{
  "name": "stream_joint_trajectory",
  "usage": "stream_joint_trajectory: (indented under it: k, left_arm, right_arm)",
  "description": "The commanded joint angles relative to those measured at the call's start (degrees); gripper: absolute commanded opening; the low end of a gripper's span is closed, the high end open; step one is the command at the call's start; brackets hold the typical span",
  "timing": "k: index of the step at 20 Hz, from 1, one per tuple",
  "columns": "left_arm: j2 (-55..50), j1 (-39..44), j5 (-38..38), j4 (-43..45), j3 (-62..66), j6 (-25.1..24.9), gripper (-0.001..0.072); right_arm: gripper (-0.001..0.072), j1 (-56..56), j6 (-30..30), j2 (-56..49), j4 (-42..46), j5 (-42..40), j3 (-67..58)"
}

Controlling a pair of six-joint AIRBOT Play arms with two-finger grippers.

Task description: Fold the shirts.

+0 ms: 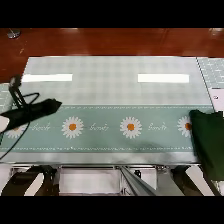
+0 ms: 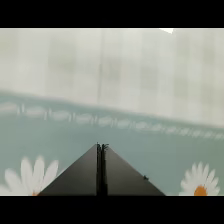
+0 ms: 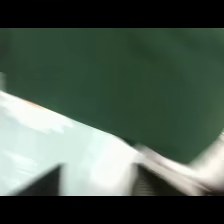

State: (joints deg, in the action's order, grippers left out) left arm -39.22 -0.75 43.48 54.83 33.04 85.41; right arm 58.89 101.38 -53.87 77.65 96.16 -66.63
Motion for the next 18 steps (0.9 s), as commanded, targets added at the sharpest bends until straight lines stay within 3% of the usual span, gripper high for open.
stream_joint_trajectory:
  k: [1,2,4,6,7,9,11,18]
  left_arm:
    - [-7.41,-2.29,2.78,0.13,15.67,-3.30,0.0021]
    - [-10.88,-1.88,4.85,-0.02,22.75,-3.41,0.0020]
    - [-17.49,1.22,9.27,-0.02,36.92,-3.41,0.0020]
    - [-22.01,7.17,11.15,1.64,46.25,-3.91,0.0019]
    - [-23.52,10.95,9.07,5.86,47.56,-2.36,0.0019]
    - [-27.28,16.31,8.94,20.20,47.21,6.25,0.0019]
    - [-32.57,18.25,15.30,28.00,44.83,10.88,0.0021]
    - [-39.34,16.81,17.05,27.96,40.92,10.27,0.0022]
  right_arm:
    - [0.0030,-4.66,-1.95,-6.25,-28.96,-13.20,-10.80]
    - [0.0034,-9.79,-4.42,-8.35,-34.62,-18.05,-14.38]
    - [0.0034,-23.69,-11.21,-12.26,-35.74,-24.20,-20.44]
    - [0.0034,-39.10,-17.57,-15.23,-27.71,-26.03,-21.68]
    - [0.0034,-46.99,-18.16,-17.11,-17.09,-27.19,-21.68]
    - [0.0034,-59.17,-10.19,-22.43,5.64,-26.97,-21.68]
    - [0.0034,-65.61,-4.42,-28.04,18.45,-21.99,-20.94]
    - [0.0034,-68.00,-0.46,-30.95,17.79,-25.09,-11.74]
